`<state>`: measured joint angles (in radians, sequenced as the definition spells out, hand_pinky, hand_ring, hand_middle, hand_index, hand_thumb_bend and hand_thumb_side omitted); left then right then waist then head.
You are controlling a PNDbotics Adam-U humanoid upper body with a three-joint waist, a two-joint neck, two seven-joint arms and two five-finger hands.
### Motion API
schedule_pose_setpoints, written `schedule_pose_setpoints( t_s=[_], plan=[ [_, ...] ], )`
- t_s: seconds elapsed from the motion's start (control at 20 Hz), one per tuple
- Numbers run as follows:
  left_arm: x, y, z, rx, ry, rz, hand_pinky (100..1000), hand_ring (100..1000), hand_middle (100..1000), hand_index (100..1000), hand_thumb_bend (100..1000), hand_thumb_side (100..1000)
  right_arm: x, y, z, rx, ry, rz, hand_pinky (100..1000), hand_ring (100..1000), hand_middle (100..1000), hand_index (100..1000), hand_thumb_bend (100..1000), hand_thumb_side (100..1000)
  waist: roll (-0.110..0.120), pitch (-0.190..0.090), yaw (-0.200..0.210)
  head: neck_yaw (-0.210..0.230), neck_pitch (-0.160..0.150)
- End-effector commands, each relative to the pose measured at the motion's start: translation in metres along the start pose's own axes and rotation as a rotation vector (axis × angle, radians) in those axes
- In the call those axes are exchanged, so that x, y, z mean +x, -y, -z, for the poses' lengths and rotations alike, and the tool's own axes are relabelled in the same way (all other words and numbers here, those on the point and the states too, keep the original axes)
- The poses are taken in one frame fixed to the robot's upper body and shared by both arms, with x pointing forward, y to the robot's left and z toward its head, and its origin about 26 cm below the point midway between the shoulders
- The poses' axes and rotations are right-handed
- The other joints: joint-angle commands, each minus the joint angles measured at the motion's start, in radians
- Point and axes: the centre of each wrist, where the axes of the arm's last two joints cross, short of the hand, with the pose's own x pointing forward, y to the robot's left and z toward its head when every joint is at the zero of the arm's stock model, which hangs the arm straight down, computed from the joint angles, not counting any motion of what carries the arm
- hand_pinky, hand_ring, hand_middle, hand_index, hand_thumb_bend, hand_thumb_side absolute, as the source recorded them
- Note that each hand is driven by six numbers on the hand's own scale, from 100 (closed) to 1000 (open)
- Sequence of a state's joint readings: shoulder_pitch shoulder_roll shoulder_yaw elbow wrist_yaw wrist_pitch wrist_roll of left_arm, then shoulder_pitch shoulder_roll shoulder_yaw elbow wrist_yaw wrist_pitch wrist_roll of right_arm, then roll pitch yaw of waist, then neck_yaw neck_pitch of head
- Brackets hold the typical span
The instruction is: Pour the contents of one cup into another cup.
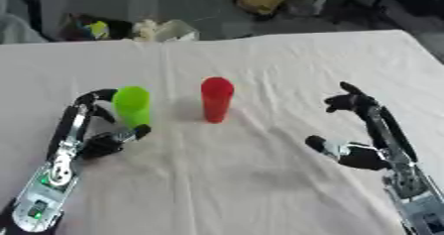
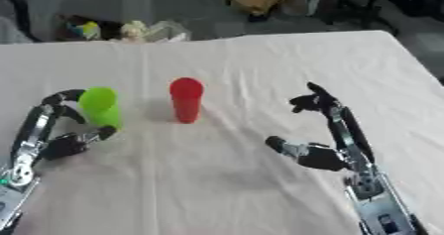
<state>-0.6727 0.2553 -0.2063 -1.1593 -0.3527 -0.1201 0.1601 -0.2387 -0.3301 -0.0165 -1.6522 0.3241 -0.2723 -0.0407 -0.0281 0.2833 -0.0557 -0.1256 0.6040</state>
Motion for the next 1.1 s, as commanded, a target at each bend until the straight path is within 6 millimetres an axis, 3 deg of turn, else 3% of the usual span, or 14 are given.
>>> schedule_pose_setpoints(
  t_s=[0.05, 0.75, 1.1],
  plan=[
    [0.0082, -0.0072, 0.0087, 0.006, 0.041, 0.011, 707, 496, 676, 817, 852, 456, 0.0071, 0.0056, 0.0064, -0.005, 0.036, -0.008, 779, 1000, 548, 712, 736, 465, -0.002, -0.014, -0.004, 0.002, -0.012],
    [0.0082, -0.0040, 0.0133, -0.029, 0.052, 0.027, 688, 483, 648, 811, 823, 454, 0.0084, 0.0042, 0.0078, 0.000, 0.044, -0.004, 778, 1000, 548, 711, 736, 464, -0.005, -0.004, -0.020, 0.001, -0.018],
    [0.0085, -0.0029, 0.0143, -0.038, 0.058, 0.026, 628, 442, 595, 797, 673, 407, 0.0083, 0.0039, 0.0077, 0.000, 0.044, -0.003, 778, 1000, 547, 711, 734, 468, -0.006, -0.003, -0.023, 0.000, -0.020]
  ],
)
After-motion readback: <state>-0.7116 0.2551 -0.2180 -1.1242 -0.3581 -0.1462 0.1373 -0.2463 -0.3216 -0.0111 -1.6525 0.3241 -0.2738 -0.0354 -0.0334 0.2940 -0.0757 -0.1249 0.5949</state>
